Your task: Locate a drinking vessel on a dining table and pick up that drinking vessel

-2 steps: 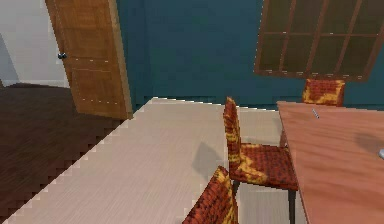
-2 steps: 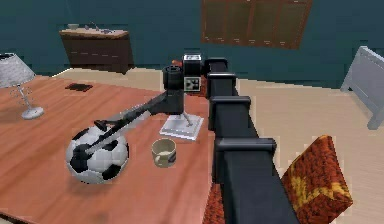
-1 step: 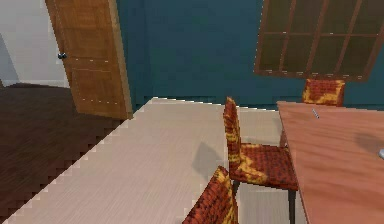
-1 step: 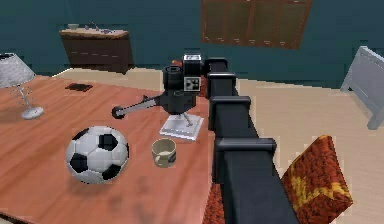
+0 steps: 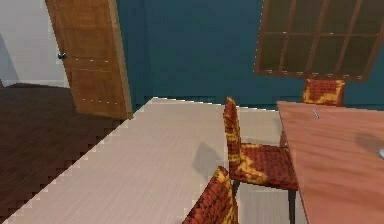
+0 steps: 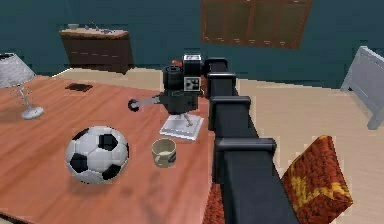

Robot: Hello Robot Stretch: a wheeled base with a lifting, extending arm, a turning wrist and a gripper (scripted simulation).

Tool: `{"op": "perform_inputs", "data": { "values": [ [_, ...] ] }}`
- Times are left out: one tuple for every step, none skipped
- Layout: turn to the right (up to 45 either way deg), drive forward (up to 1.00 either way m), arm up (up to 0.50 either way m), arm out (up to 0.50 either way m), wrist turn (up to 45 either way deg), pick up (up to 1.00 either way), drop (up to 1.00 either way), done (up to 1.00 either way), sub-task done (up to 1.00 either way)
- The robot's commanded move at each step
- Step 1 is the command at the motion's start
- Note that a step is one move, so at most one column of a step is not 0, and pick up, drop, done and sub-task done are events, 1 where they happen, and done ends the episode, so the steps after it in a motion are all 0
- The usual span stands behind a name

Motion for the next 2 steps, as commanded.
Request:
{"op": "perform_inputs", "data": {
  "values": [
    [0.0,0.0,-0.26,0.0,0.0,0.0,0.0,0.0,0.0],
    [0.0,0.0,0.0,0.0,0.0,1.0,0.0,0.0,0.0]
  ]
}}
